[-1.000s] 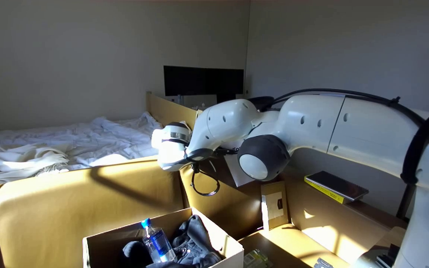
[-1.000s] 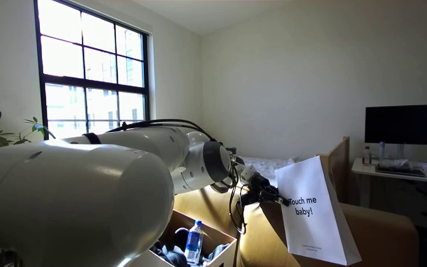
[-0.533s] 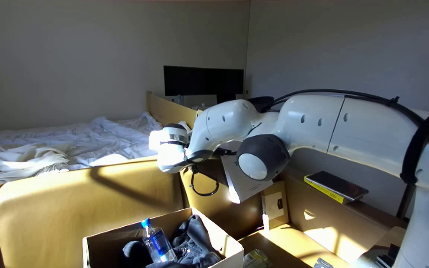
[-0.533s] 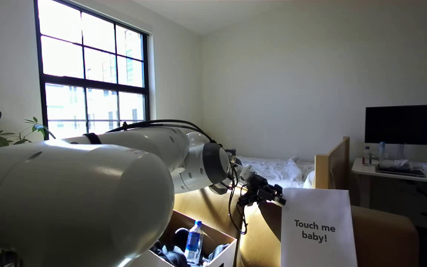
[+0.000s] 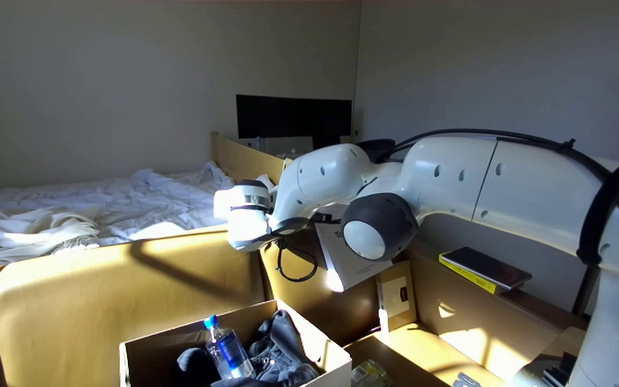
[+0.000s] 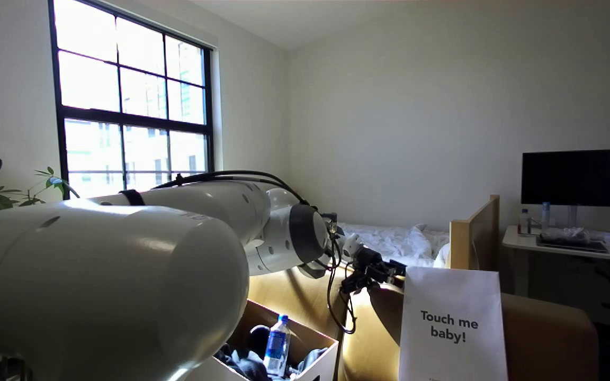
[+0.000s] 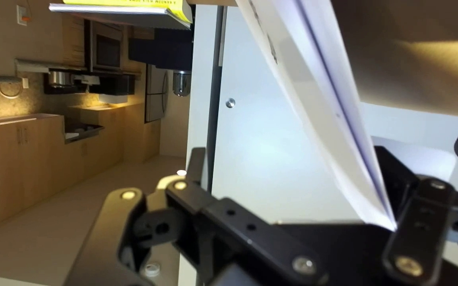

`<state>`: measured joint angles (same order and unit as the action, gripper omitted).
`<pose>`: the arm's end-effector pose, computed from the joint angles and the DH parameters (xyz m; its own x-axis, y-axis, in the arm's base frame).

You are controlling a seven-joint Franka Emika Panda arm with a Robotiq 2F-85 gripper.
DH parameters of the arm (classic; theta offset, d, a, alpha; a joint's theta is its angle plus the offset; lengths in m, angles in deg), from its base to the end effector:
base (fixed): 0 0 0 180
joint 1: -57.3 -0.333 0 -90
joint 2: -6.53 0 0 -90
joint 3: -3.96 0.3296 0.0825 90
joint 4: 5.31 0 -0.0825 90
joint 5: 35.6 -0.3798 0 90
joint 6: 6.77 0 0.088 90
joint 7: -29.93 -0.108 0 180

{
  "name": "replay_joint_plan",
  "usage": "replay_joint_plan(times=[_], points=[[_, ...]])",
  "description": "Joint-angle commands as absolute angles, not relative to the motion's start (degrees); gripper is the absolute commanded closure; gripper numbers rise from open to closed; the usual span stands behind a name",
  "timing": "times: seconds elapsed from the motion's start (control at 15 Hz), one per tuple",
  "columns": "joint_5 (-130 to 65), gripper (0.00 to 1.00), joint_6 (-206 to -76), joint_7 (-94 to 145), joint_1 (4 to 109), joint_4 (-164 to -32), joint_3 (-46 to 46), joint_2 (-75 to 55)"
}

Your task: Remove the white paper bag from the box and put it on the couch

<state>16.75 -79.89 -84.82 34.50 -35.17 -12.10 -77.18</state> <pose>0.7429 0.1175 0.1570 0.0202 -0.2031 0.9789 -0.9865 0.1550 0.0525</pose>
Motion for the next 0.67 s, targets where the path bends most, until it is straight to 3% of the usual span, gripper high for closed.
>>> replay_joint_plan(times=[0.0, 0.2, 0.6], points=[[21.1, 0.00, -85.0, -80.9, 33.2, -31.6, -13.0, -78.1], [25.2, 0.00, -84.5, -76.9, 31.3, -28.6, -14.2, -77.6], [29.2, 0.00, -101.0, -78.2, 29.8, -26.0, -15.0, -77.5]])
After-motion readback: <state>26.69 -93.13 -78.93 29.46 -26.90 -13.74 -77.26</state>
